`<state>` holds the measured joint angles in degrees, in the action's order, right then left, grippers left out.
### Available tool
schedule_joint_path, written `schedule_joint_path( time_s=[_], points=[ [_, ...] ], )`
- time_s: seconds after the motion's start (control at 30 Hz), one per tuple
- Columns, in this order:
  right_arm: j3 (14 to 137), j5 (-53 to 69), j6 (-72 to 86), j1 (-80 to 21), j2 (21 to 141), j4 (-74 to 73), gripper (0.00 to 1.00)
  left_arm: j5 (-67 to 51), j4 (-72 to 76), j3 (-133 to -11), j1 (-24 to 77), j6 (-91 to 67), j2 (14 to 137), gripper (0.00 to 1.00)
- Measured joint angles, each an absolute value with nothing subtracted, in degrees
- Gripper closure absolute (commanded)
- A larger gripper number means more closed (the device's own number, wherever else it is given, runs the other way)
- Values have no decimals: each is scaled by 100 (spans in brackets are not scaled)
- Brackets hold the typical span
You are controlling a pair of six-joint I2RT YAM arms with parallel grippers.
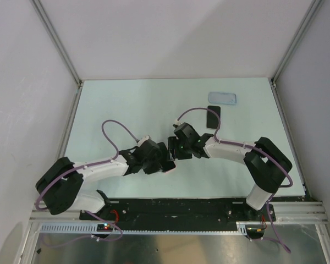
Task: Put the phone into the phone case
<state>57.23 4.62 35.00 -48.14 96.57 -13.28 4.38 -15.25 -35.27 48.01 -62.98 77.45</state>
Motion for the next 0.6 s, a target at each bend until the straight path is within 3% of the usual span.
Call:
schedule_joint_path(
  time_s=[0.37,0.6],
  points=[
    [5605,484,3540,-4814,9736,-1234,45,419,-1468,-3551,4825,-6348,7878,99],
    [5487,499,3581,-4814,9756,-1205,45,423,-1494,-3570,4825,-6414,7957,100]
  ],
)
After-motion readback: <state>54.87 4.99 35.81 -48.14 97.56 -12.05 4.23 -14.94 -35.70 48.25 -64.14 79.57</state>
